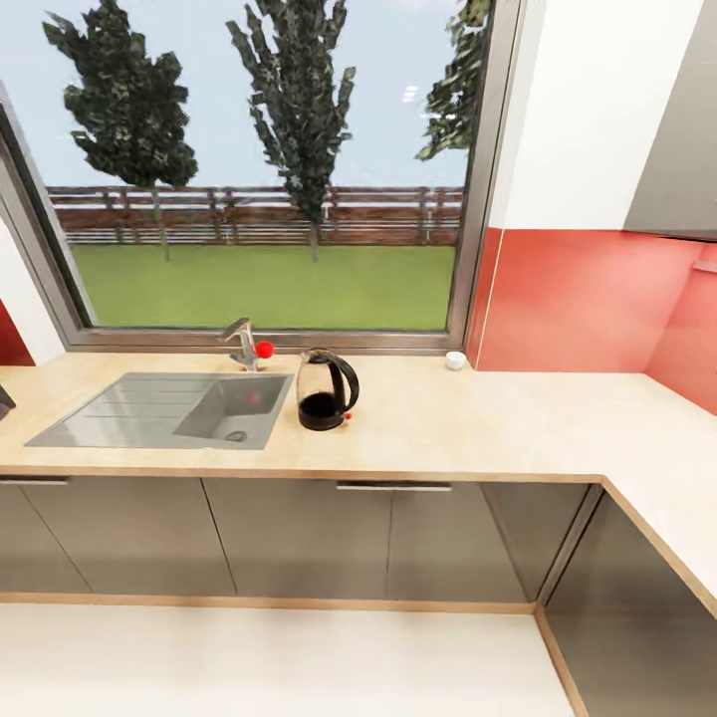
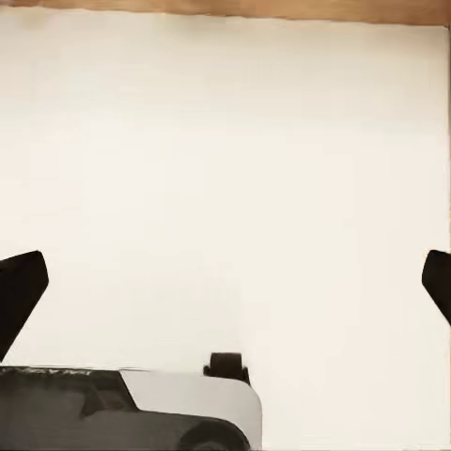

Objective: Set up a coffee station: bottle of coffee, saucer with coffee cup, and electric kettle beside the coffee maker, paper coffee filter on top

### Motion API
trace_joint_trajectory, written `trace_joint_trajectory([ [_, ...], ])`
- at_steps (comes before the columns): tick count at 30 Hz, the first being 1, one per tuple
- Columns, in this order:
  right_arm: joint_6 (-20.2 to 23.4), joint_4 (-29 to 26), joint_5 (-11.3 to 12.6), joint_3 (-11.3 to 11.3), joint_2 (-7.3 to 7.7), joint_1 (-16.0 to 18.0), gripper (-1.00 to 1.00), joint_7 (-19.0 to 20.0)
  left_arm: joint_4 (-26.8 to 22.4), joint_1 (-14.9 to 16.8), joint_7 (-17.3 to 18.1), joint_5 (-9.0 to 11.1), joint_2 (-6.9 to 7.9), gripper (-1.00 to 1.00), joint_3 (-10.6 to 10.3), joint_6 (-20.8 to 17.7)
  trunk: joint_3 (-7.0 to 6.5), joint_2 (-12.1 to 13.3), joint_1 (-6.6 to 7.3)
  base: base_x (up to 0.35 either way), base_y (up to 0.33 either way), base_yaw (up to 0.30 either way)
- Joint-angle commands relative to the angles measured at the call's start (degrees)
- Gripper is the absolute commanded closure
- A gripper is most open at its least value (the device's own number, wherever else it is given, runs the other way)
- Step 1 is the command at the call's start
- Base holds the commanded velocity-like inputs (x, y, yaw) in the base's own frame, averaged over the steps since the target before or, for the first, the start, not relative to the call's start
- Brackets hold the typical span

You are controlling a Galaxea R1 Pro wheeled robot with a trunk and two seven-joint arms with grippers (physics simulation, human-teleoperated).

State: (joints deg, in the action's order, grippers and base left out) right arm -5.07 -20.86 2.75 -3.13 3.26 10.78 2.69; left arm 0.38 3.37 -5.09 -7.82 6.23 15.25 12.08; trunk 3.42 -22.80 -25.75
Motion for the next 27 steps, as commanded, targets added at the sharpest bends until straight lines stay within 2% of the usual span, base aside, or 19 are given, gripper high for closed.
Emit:
trace_joint_trajectory([
  [1, -0.20, -1.38, 0.28, -0.29, -0.25, 0.03, -1.00, 0.04, 0.10, 0.06, -0.22, -0.62, 0.04, -1.00, 0.39, 0.23, 0.13, -0.12, -0.03, 0.000, 0.000, 0.000],
  [8, -0.13, -20.15, 0.24, -0.38, -3.68, 0.08, -1.00, 0.10, 0.21, -0.01, -0.18, -0.64, 0.32, -1.00, 0.39, 0.15, 0.13, -0.12, -0.03, 0.000, 0.000, 0.000],
  [13, -0.04, -29.41, 0.23, -0.39, -5.93, 1.09, -1.00, 0.14, 0.23, -0.30, -0.12, -0.67, 0.36, -1.00, 0.39, 0.14, 0.13, -0.12, -0.03, 0.000, 0.000, 0.000],
  [19, 0.27, -34.02, 0.31, -0.43, -6.61, 6.82, -1.00, 0.42, 0.24, -0.73, -0.10, -0.73, 0.42, -1.00, 0.38, 0.20, 0.13, -0.12, -0.03, 0.000, 0.000, 0.000],
  [23, 0.42, -34.55, 0.32, -0.47, -8.10, 12.11, -1.00, 0.57, 0.19, -1.42, -0.10, -0.78, 0.48, -1.00, 0.32, 0.28, 0.13, -0.12, -0.03, 0.000, 0.000, 0.000],
  [27, 0.53, -34.65, 0.32, -0.47, -9.41, 15.57, -1.00, 0.61, 0.16, -1.63, -0.03, -0.79, 0.55, -1.00, 0.31, 0.30, 0.13, -0.12, -0.03, 0.000, 0.000, 0.000],
])
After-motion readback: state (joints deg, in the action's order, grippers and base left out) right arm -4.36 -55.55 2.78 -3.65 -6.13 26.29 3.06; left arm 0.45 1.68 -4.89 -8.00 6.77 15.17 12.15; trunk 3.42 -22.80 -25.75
